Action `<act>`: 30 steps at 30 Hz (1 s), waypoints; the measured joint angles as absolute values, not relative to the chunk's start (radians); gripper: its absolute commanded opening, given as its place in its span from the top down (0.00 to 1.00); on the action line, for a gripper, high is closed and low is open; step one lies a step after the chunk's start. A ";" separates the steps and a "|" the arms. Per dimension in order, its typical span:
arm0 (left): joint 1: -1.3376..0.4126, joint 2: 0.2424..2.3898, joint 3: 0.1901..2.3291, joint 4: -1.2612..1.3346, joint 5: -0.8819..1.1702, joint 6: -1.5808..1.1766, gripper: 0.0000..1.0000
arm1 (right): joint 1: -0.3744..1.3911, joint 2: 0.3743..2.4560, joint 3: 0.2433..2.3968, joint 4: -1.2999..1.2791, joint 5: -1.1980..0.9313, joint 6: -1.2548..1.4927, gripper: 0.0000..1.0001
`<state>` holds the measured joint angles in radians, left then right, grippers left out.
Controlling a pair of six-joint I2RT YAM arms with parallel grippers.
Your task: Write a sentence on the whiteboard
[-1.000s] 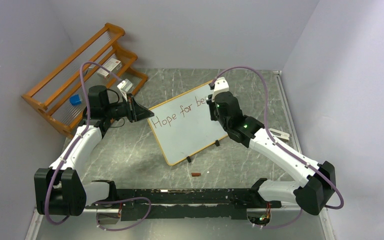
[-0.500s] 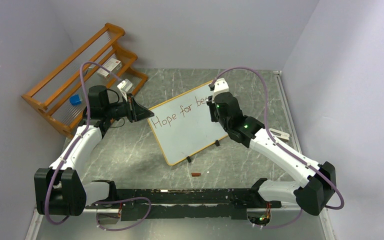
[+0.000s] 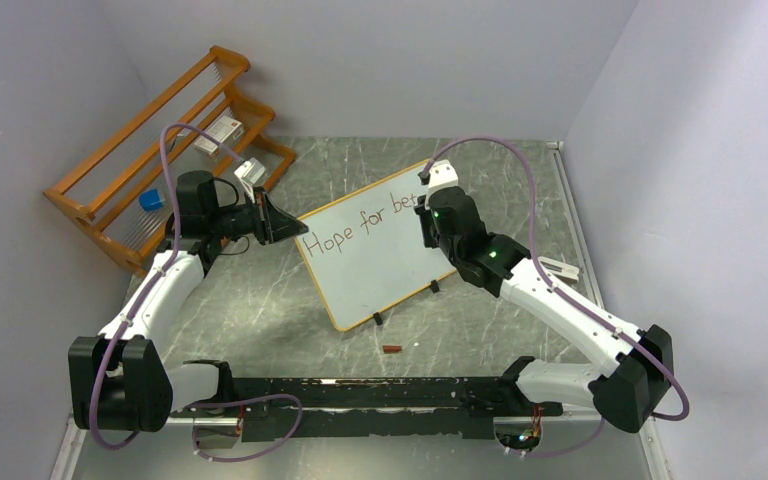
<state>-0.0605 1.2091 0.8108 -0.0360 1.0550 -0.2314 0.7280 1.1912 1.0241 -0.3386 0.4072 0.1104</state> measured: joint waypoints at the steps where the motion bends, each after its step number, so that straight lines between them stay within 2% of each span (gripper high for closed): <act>1: -0.060 1.209 0.811 -0.036 1.055 -0.231 0.95 | 0.728 1.191 1.023 -0.342 0.408 0.110 1.00; 30: -0.060 1.209 0.811 -0.038 1.055 -0.231 0.95 | 0.727 1.150 0.995 -0.309 0.449 0.115 1.00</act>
